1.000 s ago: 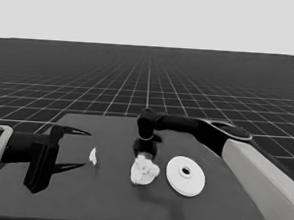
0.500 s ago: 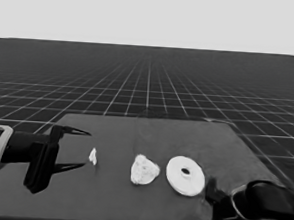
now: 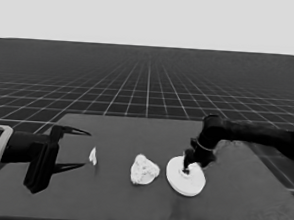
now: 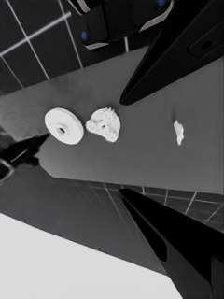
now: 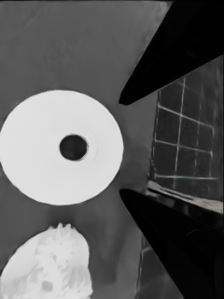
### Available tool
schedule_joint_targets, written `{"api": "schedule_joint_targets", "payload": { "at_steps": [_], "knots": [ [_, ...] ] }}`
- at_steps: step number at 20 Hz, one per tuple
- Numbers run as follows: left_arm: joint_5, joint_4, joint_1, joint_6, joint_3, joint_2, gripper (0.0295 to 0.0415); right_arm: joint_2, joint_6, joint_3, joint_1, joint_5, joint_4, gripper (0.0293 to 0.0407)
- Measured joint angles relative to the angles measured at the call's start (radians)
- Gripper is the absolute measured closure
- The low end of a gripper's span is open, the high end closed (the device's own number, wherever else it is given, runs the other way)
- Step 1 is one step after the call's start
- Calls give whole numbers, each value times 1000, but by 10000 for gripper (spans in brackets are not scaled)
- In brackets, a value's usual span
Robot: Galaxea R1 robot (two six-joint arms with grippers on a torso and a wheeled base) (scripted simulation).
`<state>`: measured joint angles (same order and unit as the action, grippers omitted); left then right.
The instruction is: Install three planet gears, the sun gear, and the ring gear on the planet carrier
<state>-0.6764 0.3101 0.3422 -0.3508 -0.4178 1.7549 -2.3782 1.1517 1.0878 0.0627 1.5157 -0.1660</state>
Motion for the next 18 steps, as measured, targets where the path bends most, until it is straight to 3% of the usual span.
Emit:
{"api": "schedule_joint_targets", "payload": {
  "at_steps": [6, 8, 9, 16, 17, 18],
  "knots": [
    [0, 0, 0, 0, 0, 0, 326, -85, 36, 184, 1, 9, 43, 315],
    [0, 0, 0, 0, 0, 0, 326, -107, 13, 242, -139, -49, -84, 315],
    [0, 0, 0, 0, 0, 0, 326, -115, 4, 264, -170, -64, -109, 315],
    [0, 0, 0, 0, 0, 0, 326, -129, -10, 300, -209, -87, -142, 315],
    [0, 0, 0, 0, 0, 0, 326, -129, -10, 301, -209, -88, -142, 350],
    [0, 0, 0, 0, 0, 0, 326, -130, -10, 301, -209, -88, -142, 351]
  ]
}}
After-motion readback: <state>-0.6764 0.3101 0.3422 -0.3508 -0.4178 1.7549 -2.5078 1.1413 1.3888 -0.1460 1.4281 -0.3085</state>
